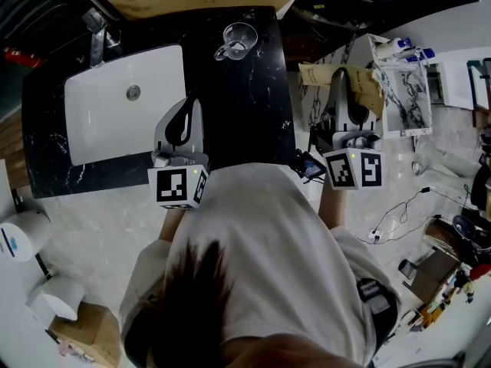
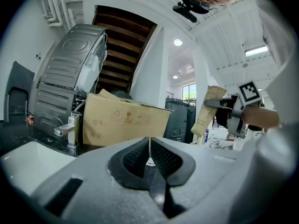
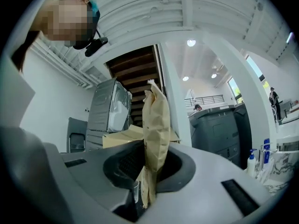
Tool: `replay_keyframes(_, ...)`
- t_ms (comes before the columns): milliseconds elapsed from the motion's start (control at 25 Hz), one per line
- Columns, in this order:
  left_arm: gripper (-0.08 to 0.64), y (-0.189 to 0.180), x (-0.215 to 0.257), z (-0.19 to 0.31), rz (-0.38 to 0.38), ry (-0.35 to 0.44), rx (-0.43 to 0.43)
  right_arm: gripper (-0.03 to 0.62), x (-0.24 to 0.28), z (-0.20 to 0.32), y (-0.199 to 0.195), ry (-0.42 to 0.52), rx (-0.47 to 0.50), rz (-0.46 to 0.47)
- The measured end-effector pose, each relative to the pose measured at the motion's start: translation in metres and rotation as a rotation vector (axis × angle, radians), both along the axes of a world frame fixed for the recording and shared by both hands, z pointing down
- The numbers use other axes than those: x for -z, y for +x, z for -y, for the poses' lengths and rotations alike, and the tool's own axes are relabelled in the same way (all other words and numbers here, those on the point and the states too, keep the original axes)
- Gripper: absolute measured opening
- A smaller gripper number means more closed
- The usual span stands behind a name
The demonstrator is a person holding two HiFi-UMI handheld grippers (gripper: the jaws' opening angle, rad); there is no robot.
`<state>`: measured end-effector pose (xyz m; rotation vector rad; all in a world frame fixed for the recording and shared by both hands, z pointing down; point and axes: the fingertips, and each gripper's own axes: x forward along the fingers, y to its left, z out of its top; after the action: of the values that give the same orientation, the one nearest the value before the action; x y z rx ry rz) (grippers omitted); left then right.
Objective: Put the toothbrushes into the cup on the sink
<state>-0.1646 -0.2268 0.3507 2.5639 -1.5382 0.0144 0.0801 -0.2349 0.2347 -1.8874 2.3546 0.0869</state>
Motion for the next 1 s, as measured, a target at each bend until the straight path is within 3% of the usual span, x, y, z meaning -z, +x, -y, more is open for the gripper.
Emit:
replay_keyframes(480, 0.025, -0.002, -0.004, 0.004, 0.002, -0.011, 0.001, 0.051, 0.030, 0.032, 0.008, 0.090, -0.021, -0.028)
replay_keyframes(1000, 0.025, -0.005, -0.011, 0.016, -0.010, -0.036, 0.004, 0.049, 0.047, 0.068, -0.021, 0.136, 0.045, -0.023)
